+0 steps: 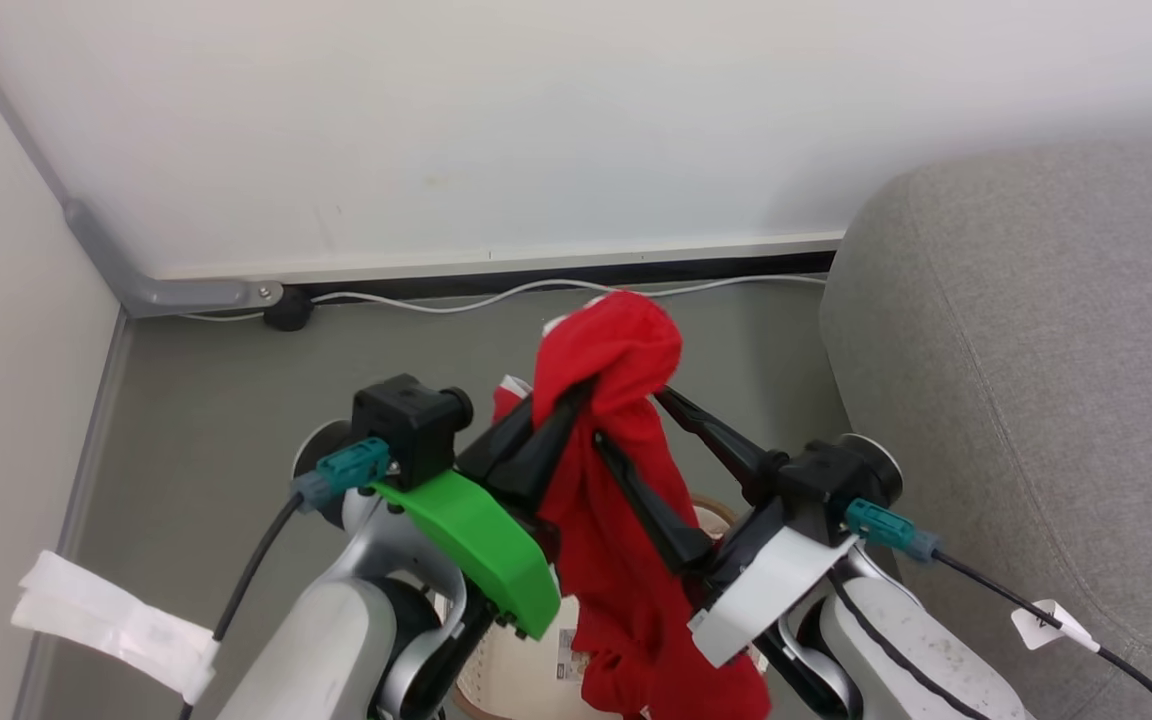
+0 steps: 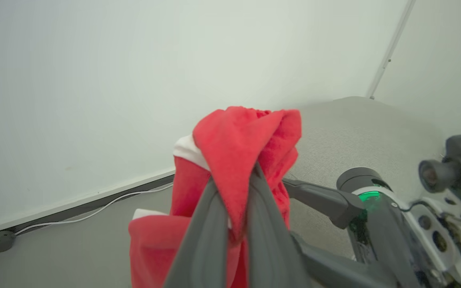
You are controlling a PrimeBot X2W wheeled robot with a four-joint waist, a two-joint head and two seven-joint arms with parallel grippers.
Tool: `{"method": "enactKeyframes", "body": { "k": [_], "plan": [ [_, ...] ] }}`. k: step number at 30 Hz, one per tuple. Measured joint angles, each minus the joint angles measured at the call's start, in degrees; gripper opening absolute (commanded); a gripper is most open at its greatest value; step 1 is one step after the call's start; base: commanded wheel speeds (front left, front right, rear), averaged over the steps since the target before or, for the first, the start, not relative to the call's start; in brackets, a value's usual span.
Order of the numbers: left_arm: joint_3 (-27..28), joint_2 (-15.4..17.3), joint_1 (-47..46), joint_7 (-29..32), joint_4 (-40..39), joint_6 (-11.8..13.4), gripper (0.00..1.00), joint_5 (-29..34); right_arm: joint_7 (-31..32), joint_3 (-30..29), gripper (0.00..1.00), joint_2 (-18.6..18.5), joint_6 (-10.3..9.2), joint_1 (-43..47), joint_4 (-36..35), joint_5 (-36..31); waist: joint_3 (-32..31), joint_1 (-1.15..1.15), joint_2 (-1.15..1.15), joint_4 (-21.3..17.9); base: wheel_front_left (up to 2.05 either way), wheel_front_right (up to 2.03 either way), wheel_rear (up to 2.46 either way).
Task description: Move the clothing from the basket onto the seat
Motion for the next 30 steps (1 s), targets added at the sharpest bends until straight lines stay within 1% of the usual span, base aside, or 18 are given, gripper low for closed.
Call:
{"method": "enactKeyframes", "body": {
  "k": [1, 2, 6, 7, 8, 9, 10, 12, 13, 19, 24, 27, 30],
  "plan": [
    [-0.21, -0.01, 0.46, 0.36, -0.6, 0.0, 0.0, -0.13, 0.0, -0.23, 0.05, 0.01, 0.0, 0.15, 0.24, 0.37, -0.25, 0.0, 0.0, 0.03, 0.0, 0.0, 0.0],
    [-0.19, 0.0, 0.99, 0.47, -1.14, 0.01, 0.0, -0.12, 0.0, -0.36, 0.0, 0.02, 0.0, 0.3, 0.37, 0.75, -0.41, 0.0, 0.0, -0.02, 0.0, 0.0, 0.0],
    [0.21, 0.02, 2.49, 1.2, -2.61, 0.31, 0.0, -0.14, 0.0, -0.7, 0.0, 0.23, 0.01, 0.47, 0.57, 2.37, -0.54, 0.0, 0.0, -0.9, 0.0, 0.0, 0.0],
    [0.41, 0.02, 2.76, 1.4, -2.92, 0.45, 0.24, -0.52, 0.0, -0.94, 0.0, 0.23, 0.01, 0.47, 0.41, 2.78, -0.54, 0.0, 0.0, -1.2, 0.0, 0.0, 0.0],
    [0.69, 0.01, 3.17, 1.38, -3.26, 0.81, 0.41, -1.35, 0.0, -1.24, 0.0, 0.22, 0.01, 0.47, 0.08, 3.22, -0.55, 0.0, 0.0, -1.52, 0.0, 0.0, 0.0],
    [1.12, 0.01, 3.6, 1.38, -3.58, 1.02, 0.49, -1.67, 0.01, -1.6, 0.0, 0.23, 0.01, 0.47, -0.4, 3.65, -0.54, 0.0, 0.0, -1.86, 0.0, 0.0, 0.0],
    [1.52, 0.01, 4.02, 1.38, -3.89, 1.37, 0.49, -1.7, 0.0, -2.07, 0.0, 0.26, 0.01, 0.47, -0.86, 3.85, -0.54, 0.0, 0.0, -2.25, 0.0, 0.0, 0.0],
    [2.18, 0.02, 4.88, 1.31, -4.39, 1.64, 0.95, -2.05, 0.01, -3.26, 0.0, 0.3, 0.01, 0.44, -1.67, 4.3, -0.51, 0.0, 0.0, -3.13, 0.0, 0.0, 0.0],
    [2.47, 0.02, 5.31, 1.18, -4.52, 1.89, 1.0, -2.14, 0.01, -3.89, 0.0, 0.3, 0.01, 0.43, -2.13, 4.35, -0.48, 0.0, 0.0, -3.63, 0.0, 0.0, 0.0],
    [2.38, 0.79, 8.05, 0.8, -3.97, 1.91, 1.0, -2.66, 0.01, -8.8, 0.0, -0.38, -0.26, 0.01, -5.27, 4.17, -0.25, 0.0, 0.0, -7.4, 0.0, 0.0, 0.0],
    [-0.31, 0.76, 8.39, 0.13, -2.78, 1.11, 1.0, -3.5, 0.01, -13.65, 0.0, -3.14, -2.59, -0.09, -8.36, 3.48, 0.08, 0.0, 0.0, -11.06, 0.0, 0.0, 0.0],
    [-1.67, 0.62, 8.44, -0.1, -2.44, 0.69, 1.0, -4.89, 0.0, -16.05, 0.0, -3.74, -3.66, 0.74, -9.61, 3.76, 0.36, 0.0, 0.0, -13.36, 0.0, 0.0, 0.0],
    [-2.89, 0.56, 8.46, -0.22, -2.38, 0.53, 1.0, -5.2, 0.01, -18.02, 0.0, -3.64, -3.66, 3.2, -10.04, 6.87, 0.78, 0.0, 0.0, -15.68, 0.0, 0.0, 0.0]
  ]
}}
